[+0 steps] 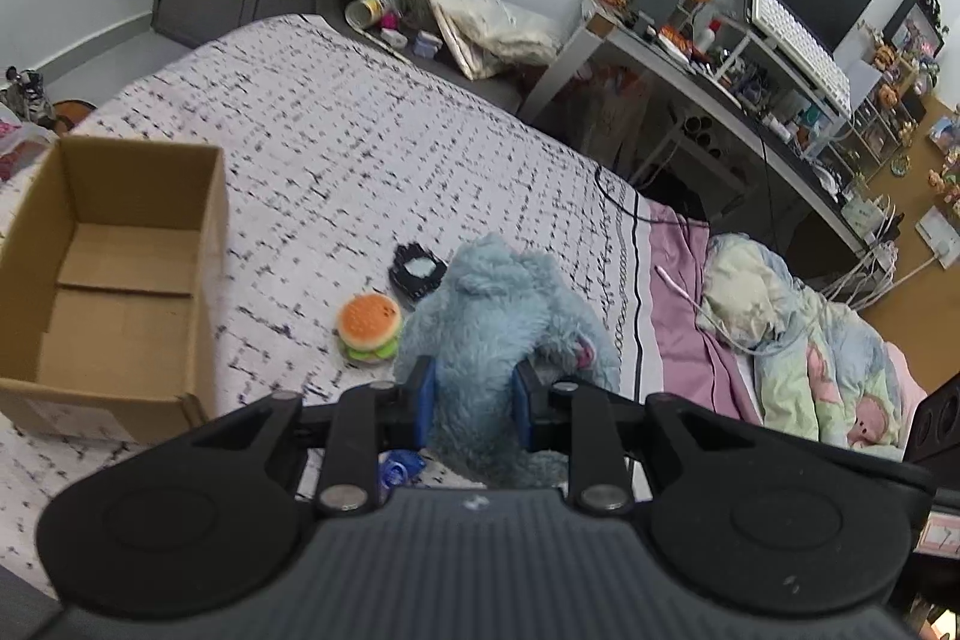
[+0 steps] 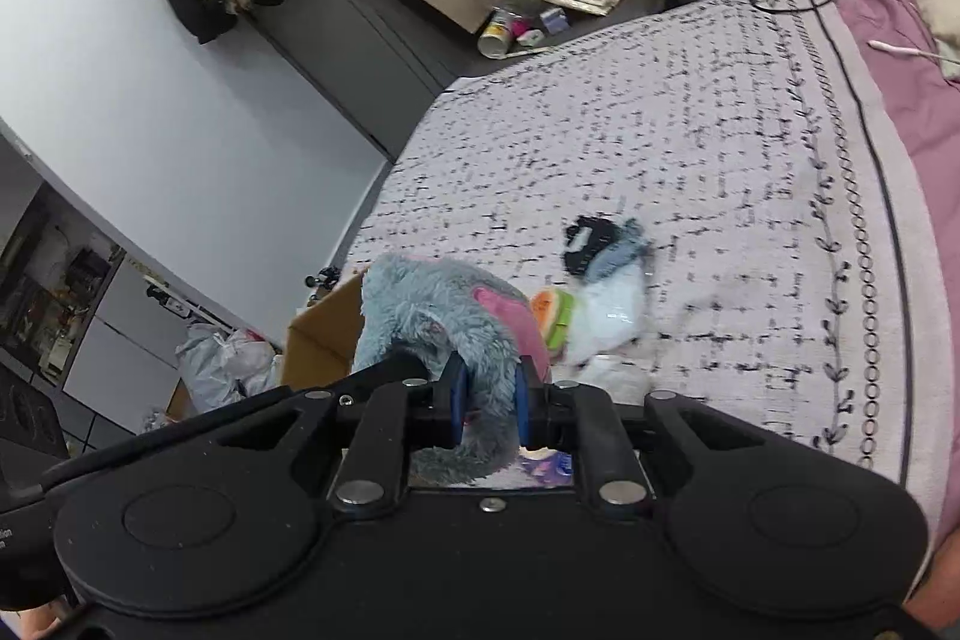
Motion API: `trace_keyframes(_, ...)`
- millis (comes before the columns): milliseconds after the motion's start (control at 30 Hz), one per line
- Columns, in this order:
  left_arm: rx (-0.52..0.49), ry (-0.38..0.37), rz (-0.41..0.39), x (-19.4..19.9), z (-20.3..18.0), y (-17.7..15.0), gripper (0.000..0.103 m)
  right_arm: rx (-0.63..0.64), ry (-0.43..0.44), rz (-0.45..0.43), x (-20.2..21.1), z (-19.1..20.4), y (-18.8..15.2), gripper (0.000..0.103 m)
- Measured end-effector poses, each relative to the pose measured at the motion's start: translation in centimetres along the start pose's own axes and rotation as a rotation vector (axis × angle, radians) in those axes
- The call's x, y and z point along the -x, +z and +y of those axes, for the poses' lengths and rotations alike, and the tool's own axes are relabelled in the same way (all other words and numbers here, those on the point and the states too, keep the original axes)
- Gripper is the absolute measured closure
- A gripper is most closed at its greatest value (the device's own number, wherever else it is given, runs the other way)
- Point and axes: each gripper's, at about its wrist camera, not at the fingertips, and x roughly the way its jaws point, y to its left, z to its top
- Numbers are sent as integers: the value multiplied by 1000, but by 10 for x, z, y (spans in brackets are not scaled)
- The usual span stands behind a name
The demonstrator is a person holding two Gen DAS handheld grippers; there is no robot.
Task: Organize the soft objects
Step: 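Carry the grey plush with both tools over the cardboard box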
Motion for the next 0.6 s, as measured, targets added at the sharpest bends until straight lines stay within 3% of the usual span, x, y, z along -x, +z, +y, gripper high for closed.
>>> trace_keyframes(600,29,40,-69,44,62,30,78,50,60,0,-31,75,-5,86)
